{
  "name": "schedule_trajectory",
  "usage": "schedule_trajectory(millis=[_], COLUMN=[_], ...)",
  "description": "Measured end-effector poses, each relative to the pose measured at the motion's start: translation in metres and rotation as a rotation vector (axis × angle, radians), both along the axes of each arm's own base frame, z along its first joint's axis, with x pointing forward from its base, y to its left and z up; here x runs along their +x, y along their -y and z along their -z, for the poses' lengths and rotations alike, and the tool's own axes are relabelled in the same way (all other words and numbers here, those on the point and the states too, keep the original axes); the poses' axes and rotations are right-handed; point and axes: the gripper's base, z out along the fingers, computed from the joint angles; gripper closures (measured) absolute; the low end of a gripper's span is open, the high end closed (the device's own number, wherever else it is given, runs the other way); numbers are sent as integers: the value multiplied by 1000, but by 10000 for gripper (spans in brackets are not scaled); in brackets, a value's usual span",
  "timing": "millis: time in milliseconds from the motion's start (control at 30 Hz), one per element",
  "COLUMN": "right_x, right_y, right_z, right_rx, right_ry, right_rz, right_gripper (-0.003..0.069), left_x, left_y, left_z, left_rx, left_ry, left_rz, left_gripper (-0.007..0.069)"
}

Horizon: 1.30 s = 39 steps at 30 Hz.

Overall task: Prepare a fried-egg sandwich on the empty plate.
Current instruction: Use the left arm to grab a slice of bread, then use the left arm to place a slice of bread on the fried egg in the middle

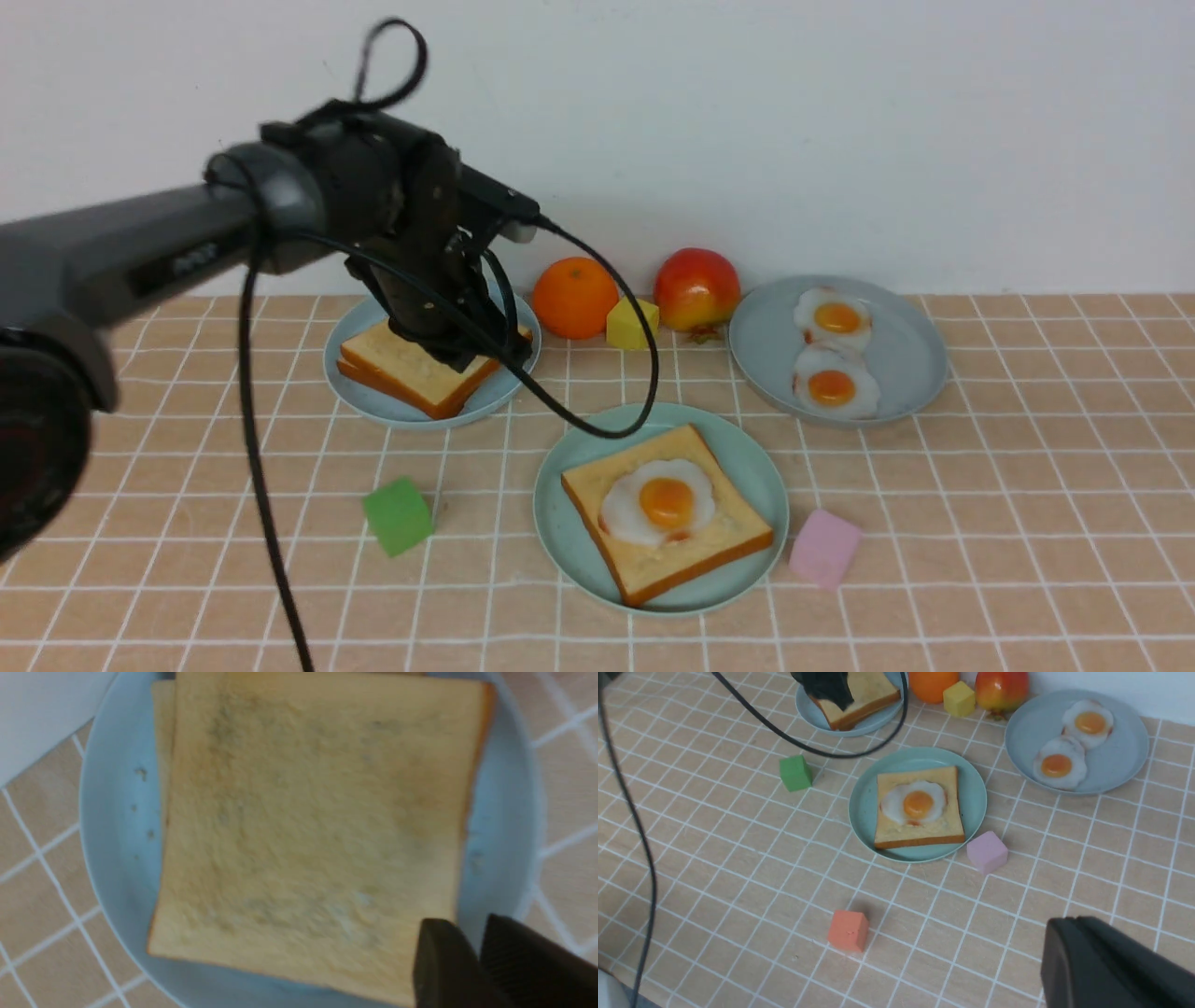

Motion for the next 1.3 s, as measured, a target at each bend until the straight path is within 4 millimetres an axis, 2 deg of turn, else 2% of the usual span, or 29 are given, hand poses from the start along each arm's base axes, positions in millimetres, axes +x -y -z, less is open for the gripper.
schedule_trajectory(millis=[167,300,467,667,833,1000,1100,1200,1233,1300], right_x=[2,7,11,12,12,12,12,12,12,12], right_y=[-1,-2,-7,-9,-9,-9,-9,-9,-9,-9], right_z=[6,21,36,40,40,40,40,40,40,40], right_rx=[9,12,38,52,53,54,54,51,50,46], right_ry=[-28,-90,-159,-180,-180,-180,-179,-176,-175,-172], right_rz=[6,12,-11,-21,-22,-22,-22,-26,-26,-30], right_gripper=[654,652,648,646,641,638,637,634,634,632], left_x=[4,7,13,15,15,16,15,8,7,-8], left_y=[0,1,0,0,1,3,3,4,4,11], left_z=[4,12,33,37,36,27,16,-11,-13,-51], left_rx=[21,22,73,73,56,31,8,-22,-23,-54], left_ry=[18,12,4,16,13,-1,3,30,33,82], left_rz=[12,14,33,3,-15,-47,-62,-70,-69,-51], left_gripper=[276,228,232,270,386,519,544,544,544,544])
